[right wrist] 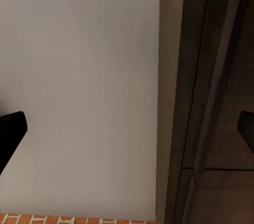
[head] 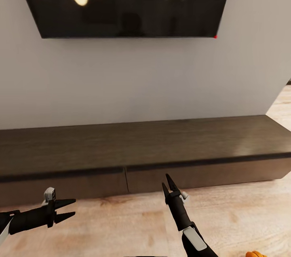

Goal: Place each of the two pumpkins and all three candles from the living room inside a cabinet in the living room (use any cabinet), then make sure every cabinet is closed, and position the cauldron so it is next to a table in the living room.

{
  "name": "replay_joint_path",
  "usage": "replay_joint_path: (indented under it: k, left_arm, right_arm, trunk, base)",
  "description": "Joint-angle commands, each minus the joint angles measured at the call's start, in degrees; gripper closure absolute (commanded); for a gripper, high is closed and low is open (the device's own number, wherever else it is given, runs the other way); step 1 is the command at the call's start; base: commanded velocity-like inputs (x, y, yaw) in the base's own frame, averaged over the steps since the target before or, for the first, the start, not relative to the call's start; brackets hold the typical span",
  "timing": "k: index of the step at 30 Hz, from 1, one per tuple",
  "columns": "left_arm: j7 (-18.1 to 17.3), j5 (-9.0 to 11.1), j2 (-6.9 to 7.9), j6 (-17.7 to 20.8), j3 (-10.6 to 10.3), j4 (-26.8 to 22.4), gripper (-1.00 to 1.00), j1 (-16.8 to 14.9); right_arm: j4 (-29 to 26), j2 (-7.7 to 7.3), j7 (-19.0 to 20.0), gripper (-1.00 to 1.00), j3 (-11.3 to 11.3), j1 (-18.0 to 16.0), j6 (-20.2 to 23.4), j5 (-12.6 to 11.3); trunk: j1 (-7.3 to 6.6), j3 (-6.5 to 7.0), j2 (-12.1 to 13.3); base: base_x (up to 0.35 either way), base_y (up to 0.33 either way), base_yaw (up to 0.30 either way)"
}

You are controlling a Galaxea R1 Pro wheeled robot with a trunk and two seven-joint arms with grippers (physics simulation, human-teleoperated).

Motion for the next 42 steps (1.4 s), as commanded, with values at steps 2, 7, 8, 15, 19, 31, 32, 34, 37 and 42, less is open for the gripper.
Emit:
replay_joint_path:
  k: [2, 7, 8, 15, 19, 31, 32, 34, 37, 42]
  left_arm:
    - [-0.22, -0.02, 0.01, 0.61, 0.0, -0.01, -1.0, -0.02]
    - [-0.22, -0.02, 0.01, 0.61, 0.08, 0.01, -1.0, -0.02]
    - [-0.22, -0.02, 0.01, 0.61, 0.09, 0.0, -1.0, -0.02]
    - [-0.22, -0.02, 0.01, 0.61, 0.09, -0.02, -1.0, -0.02]
    - [-0.22, -0.02, 0.01, 0.61, 0.09, -0.02, -1.0, -0.02]
    - [-0.22, -0.02, 0.01, 0.6, 0.09, -0.02, -1.0, -0.02]
    - [-0.22, -0.02, 0.01, 0.61, 0.09, -0.02, -1.0, -0.02]
    - [-0.22, -0.02, 0.01, 0.61, 0.09, -0.02, -1.0, -0.02]
    - [-0.22, -0.02, 0.01, 0.57, 0.09, -0.02, -1.0, -0.02]
    - [-0.22, 0.04, 0.01, -1.13, 0.09, -0.02, -1.0, -0.02]
  right_arm:
    - [0.02, 0.03, 0.23, -1.0, -0.11, -0.03, 0.6, -0.38]
    - [0.02, 0.03, 0.25, -1.0, -0.11, -0.03, 0.6, -0.37]
    - [0.02, 0.03, 0.25, -1.0, -0.11, -0.03, 0.6, -0.38]
    - [0.02, 0.03, 0.33, -1.0, -0.11, -0.03, 0.6, -0.31]
    - [0.02, 0.03, 0.34, -1.0, -0.11, -0.03, 0.6, -0.3]
    - [0.02, 0.03, 0.34, -1.0, -0.11, -0.03, 0.6, -0.21]
    - [0.02, 0.03, 0.34, -1.0, -0.11, -0.03, 0.6, -0.21]
    - [0.02, 0.03, 0.34, -1.0, -0.11, -0.03, 0.6, -0.21]
    - [0.02, 0.03, 0.37, -1.0, -0.11, -0.03, 0.6, -0.21]
    - [0.02, 0.03, 0.34, -1.0, -0.11, -0.03, 0.6, -0.21]
  trunk:
    - [0.01, -0.05, -0.02]
    - [0.45, -0.41, -0.82]
    - [0.45, -0.41, -0.82]
    - [1.32, -1.12, -2.42]
    - [2.18, -1.85, -3.97]
    - [2.43, -4.06, -4.11]
    - [2.46, -4.29, -4.12]
    - [2.51, -4.73, -4.15]
    - [2.51, -4.73, -4.15]
    - [2.54, -4.95, -4.16]
  base:
    - [0.09, 0.02, 0.0]
    - [0.021, 0.005, 0.0]
    - [0.003, 0.001, 0.0]
    - [0.0, 0.0, 0.0]
    - [0.0, 0.0, 0.0]
    - [0.0, 0.0, 0.0]
    - [0.0, 0.0, 0.0]
    - [0.0, 0.0, 0.0]
    - [0.0, 0.0, 0.0]
    - [0.0, 0.0, 0.0]
